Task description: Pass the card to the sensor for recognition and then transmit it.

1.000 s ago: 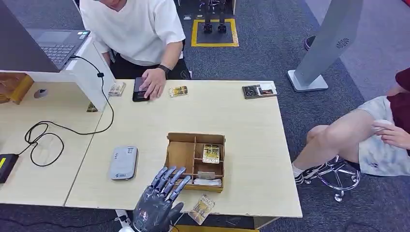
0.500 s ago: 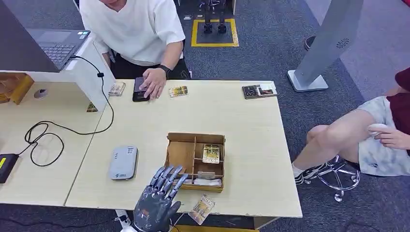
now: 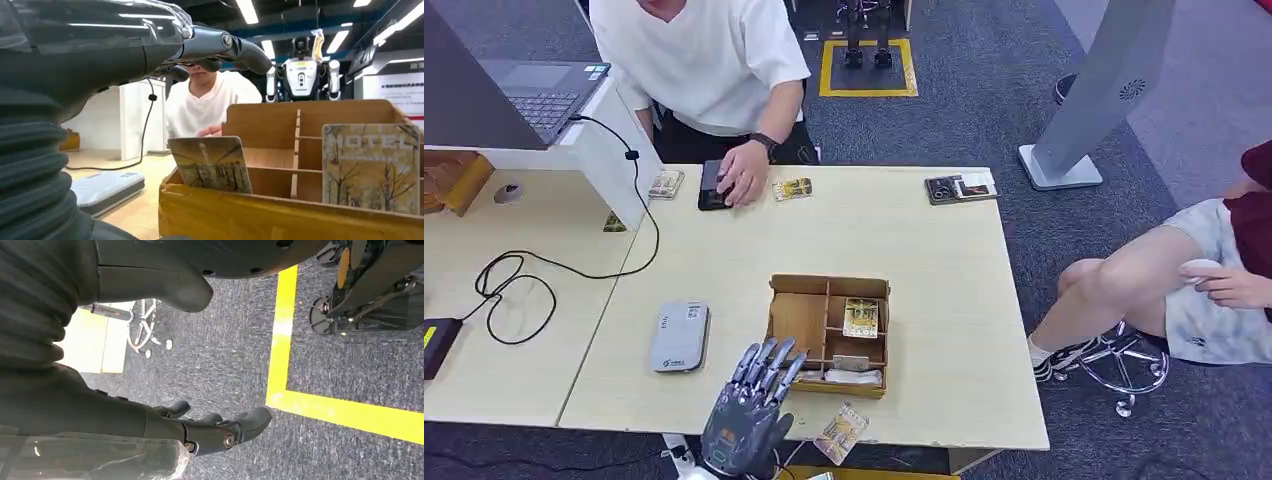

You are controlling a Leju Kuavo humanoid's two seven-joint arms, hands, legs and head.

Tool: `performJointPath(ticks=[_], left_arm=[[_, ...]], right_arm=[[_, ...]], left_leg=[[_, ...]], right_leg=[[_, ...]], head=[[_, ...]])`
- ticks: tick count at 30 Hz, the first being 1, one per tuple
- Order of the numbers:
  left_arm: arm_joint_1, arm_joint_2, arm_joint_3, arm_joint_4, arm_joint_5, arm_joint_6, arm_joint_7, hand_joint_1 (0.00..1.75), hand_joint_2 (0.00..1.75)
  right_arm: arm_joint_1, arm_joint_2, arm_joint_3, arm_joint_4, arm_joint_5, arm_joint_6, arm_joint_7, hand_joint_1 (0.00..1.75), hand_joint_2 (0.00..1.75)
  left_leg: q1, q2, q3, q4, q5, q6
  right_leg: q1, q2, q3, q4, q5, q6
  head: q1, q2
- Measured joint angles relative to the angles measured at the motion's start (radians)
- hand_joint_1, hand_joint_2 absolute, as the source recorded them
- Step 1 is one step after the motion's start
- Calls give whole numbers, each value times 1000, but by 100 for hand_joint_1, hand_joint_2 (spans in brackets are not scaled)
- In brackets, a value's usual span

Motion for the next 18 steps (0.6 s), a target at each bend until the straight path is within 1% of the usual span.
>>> performJointPath(ticks=[5, 8, 12, 15, 18], left_arm=[[-1, -8, 0, 1, -15, -37, 25, 0, 175], [-1, -14, 0, 2, -17, -40, 47, 0, 175], [-3, -21, 0, 4, -18, -62, 71, 0, 175], [-7, -24, 0, 8, -18, -74, 82, 0, 175], [-13, -28, 0, 10, -18, -71, 85, 0, 175]], right_arm=[[0, 0, -3, 0, 0, 0, 0, 0, 175], [0, 0, -5, 0, 0, 0, 0, 0, 175], [0, 0, -5, 0, 0, 0, 0, 0, 175], [0, 0, -6, 0, 1, 1, 0, 0, 175], [0, 0, -6, 0, 2, 0, 0, 0, 175]], left_leg=[[0, 0, 0, 0, 0, 0], [0, 0, 0, 0, 0, 0], [0, 0, 0, 0, 0, 0], [0, 0, 0, 0, 0, 0], [0, 0, 0, 0, 0, 0]], right_leg=[[0, 0, 0, 0, 0, 0], [0, 0, 0, 0, 0, 0], [0, 0, 0, 0, 0, 0], [0, 0, 0, 0, 0, 0], [0, 0, 0, 0, 0, 0]], head=[[0, 0], [0, 0], [0, 0], [0, 0], [0, 0]])
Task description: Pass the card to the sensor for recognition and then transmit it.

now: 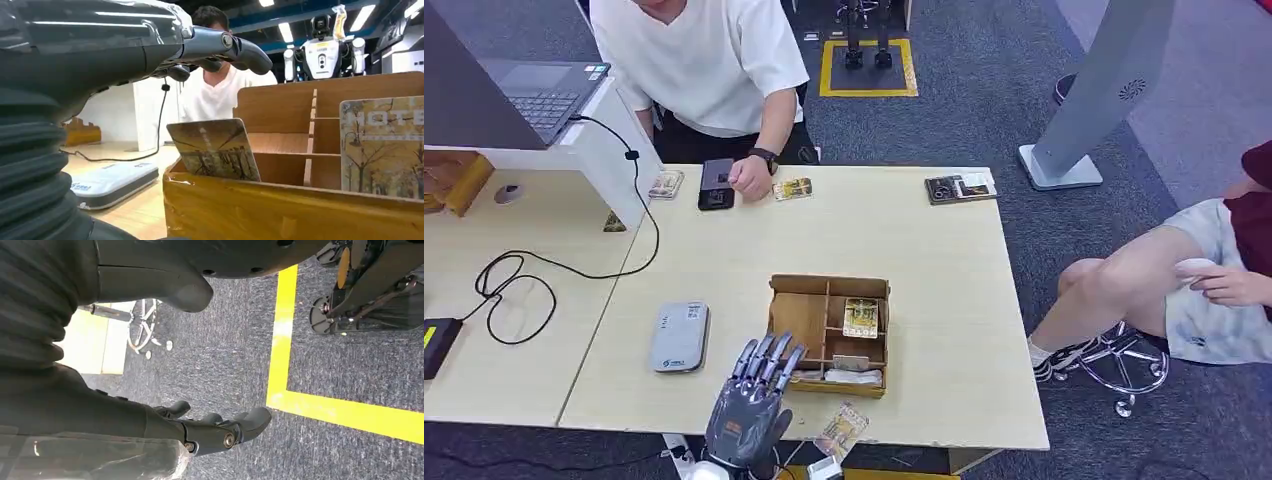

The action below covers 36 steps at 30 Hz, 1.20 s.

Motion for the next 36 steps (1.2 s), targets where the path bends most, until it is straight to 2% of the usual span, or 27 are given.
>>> performJointPath(ticks=[10, 24, 36], left_arm=[[-3, -21, 5, 0, 0, 1, 0, 0, 175], [-12, -26, 12, 0, 2, -34, -4, 0, 175], [-87, -54, 12, 33, 6, -56, -6, 0, 175]], right_arm=[[0, 0, -1, 0, 0, 0, 0, 0, 175], [0, 0, -2, -3, 6, 6, 0, 0, 175], [-1, 0, -2, -5, 24, 12, 2, 0, 175]], left_leg=[[0, 0, 0, 0, 0, 0], [0, 0, 0, 0, 0, 0], [0, 0, 0, 0, 0, 0]], right_leg=[[0, 0, 0, 0, 0, 0], [0, 0, 0, 0, 0, 0], [0, 0, 0, 0, 0, 0]], head=[[0, 0], [0, 0], [0, 0]])
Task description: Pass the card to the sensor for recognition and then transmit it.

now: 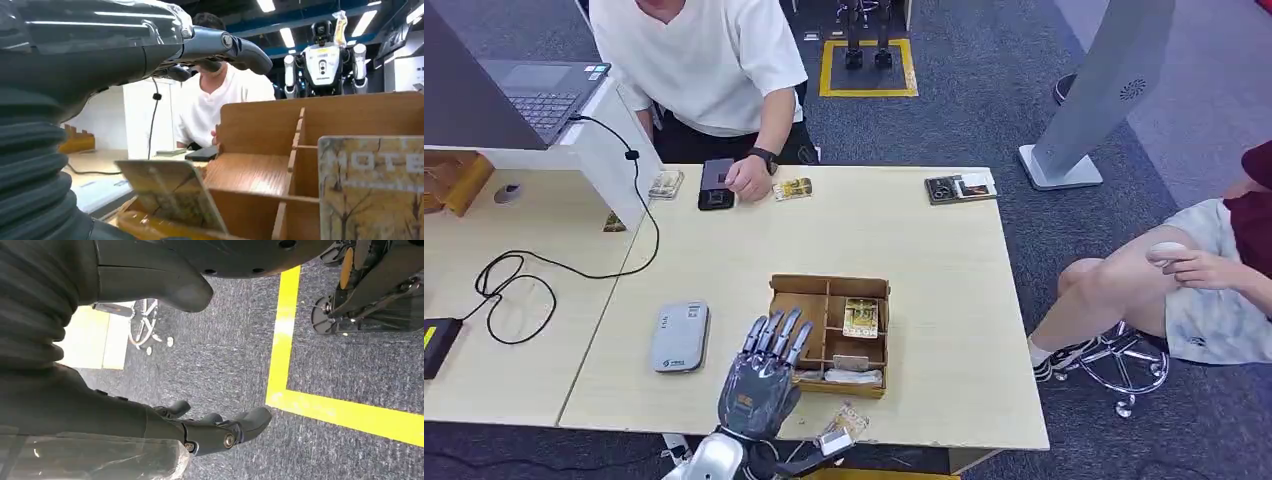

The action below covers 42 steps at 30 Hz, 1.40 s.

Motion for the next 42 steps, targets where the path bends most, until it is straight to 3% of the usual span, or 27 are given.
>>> performJointPath(ticks=[19, 20, 21, 22, 23, 42], left_arm=[[-41, -15, 0, 48, 61, -4, -23, 0, 175], [-41, -15, 0, 48, 61, -4, -25, 61, 175], [-41, -15, 0, 48, 64, -4, -26, 150, 175], [-40, -15, 0, 49, 68, -4, -27, 150, 175], [-40, -15, 0, 49, 71, -4, -29, 175, 175], [-34, -14, 0, 49, 117, 58, -63, 175, 175]], right_arm=[[-1, 0, 0, 0, 12, 3, 1, 0, 175], [-1, 0, 0, 0, 12, 3, 1, 0, 175], [-1, 0, 0, 0, 12, 3, 1, 0, 175], [-1, 0, 0, 0, 12, 3, 1, 0, 175], [-1, 0, 0, 0, 12, 3, 1, 0, 175], [-1, 0, 0, 0, 14, -4, 1, 0, 175]], left_leg=[[0, 0, 0, 0, 0, 0], [0, 0, 0, 0, 0, 0], [0, 0, 0, 0, 0, 0], [0, 0, 0, 0, 0, 0], [0, 0, 0, 0, 0, 0], [0, 0, 0, 0, 0, 0]], right_leg=[[0, 0, 0, 0, 0, 0], [0, 0, 0, 0, 0, 0], [0, 0, 0, 0, 0, 0], [0, 0, 0, 0, 0, 0], [0, 0, 0, 0, 0, 0], [0, 0, 0, 0, 0, 0]], head=[[0, 0], [0, 0], [0, 0], [0, 0], [0, 0], [0, 0]])
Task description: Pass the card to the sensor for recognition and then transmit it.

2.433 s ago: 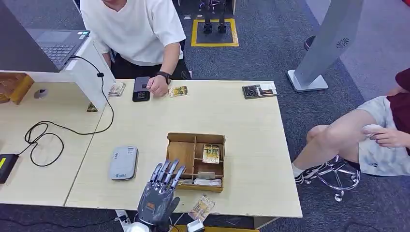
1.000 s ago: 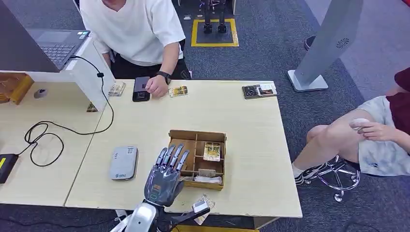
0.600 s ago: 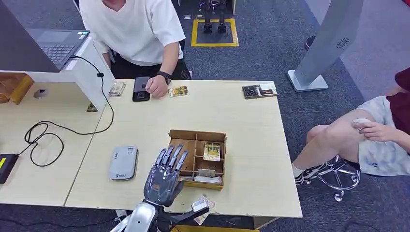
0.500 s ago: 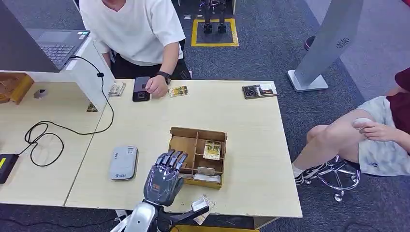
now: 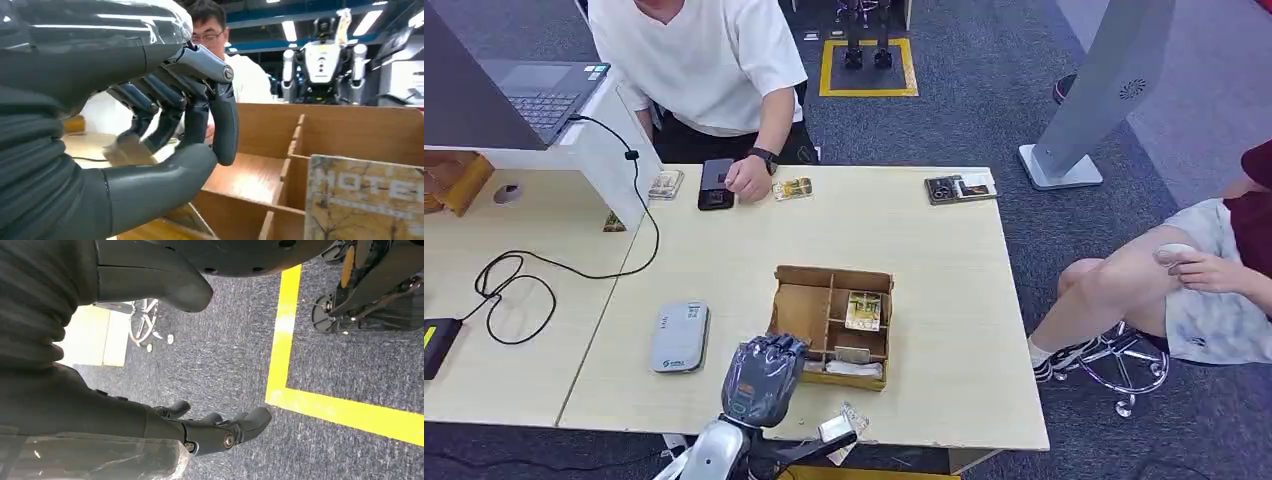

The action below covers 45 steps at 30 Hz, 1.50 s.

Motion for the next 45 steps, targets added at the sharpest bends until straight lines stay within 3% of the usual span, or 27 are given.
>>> performJointPath(ticks=[15, 16, 17, 18, 19, 28, 40, 42, 45], left_arm=[[12, 1, 0, 0, 18, 52, -30, 175, 175], [12, 1, 0, 0, 19, 58, -31, 134, 175], [13, 1, 0, 0, 20, 63, -32, 134, 175], [14, 1, 0, 0, 20, 69, -33, 26, 175], [15, 1, 0, 0, 18, 76, -35, 0, 175], [21, 0, 2, 0, 9, 160, -55, 0, 175], [58, -8, 35, -71, 31, 168, -174, 0, 175], [63, -9, 42, -77, 9, 168, -175, 0, 175], [65, -7, 51, -77, -69, 168, -131, 0, 175]], right_arm=[[0, 0, 0, 0, 1, -3, -1, 0, 175], [0, 0, 0, 0, 1, -3, -1, 0, 175], [0, 0, 0, 0, 1, -3, -1, 0, 175], [0, 0, 0, 0, 1, -3, -1, 0, 175], [0, 0, 0, 0, 1, -3, -1, 0, 175], [0, 0, 0, 0, 2, -7, -2, 0, 175], [0, 0, 0, 0, 3, -7, -1, 0, 175], [0, 0, 0, 0, 3, -8, -2, 0, 175], [0, 0, 0, 0, 11, -8, -2, 0, 175]], left_leg=[[0, 0, 0, 0, 0, 0], [0, 0, 0, 0, 0, 0], [0, 0, 0, 0, 0, 0], [0, 0, 0, 0, 0, 0], [0, 0, 0, 0, 0, 0], [0, 0, 0, 0, 0, 0], [0, 0, 0, 0, 0, 0], [0, 0, 0, 0, 0, 0], [0, 0, 0, 0, 0, 0]], right_leg=[[0, 0, 0, 0, 0, 0], [0, 0, 0, 0, 0, 0], [0, 0, 0, 0, 0, 0], [0, 0, 0, 0, 0, 0], [0, 0, 0, 0, 0, 0], [0, 0, 0, 0, 0, 0], [0, 0, 0, 0, 0, 0], [0, 0, 0, 0, 0, 0], [0, 0, 0, 0, 0, 0]], head=[[0, 0], [0, 0], [0, 0], [0, 0], [0, 0], [0, 0], [0, 0], [0, 0], [0, 0]])
